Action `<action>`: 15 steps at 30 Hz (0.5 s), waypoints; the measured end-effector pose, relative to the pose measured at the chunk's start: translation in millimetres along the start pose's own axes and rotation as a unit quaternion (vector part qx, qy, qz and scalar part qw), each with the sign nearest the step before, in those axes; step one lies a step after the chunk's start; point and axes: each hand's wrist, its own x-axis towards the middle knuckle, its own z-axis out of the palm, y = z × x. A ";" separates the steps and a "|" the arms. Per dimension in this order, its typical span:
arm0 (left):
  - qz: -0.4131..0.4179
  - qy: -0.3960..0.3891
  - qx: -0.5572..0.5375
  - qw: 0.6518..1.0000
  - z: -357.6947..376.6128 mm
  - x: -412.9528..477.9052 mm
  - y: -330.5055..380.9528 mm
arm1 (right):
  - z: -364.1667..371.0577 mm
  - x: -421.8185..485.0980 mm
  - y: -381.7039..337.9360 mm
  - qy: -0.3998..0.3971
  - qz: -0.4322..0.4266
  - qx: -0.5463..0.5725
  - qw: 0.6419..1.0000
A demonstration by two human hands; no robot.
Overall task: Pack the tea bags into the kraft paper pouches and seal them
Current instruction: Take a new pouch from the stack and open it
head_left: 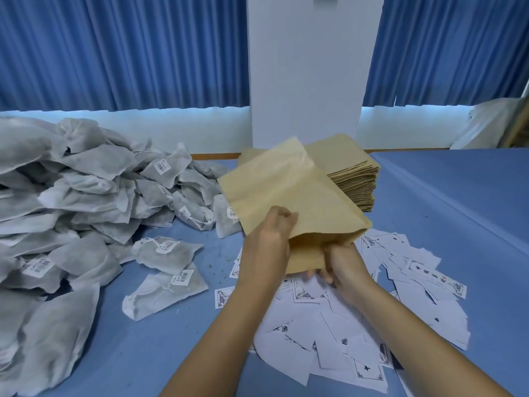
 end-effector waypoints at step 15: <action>-0.329 -0.028 0.075 0.941 -42.9 8.8 -88.1 | 28.1 -6.6 -57.6 0.029 -0.014 0.134 0.990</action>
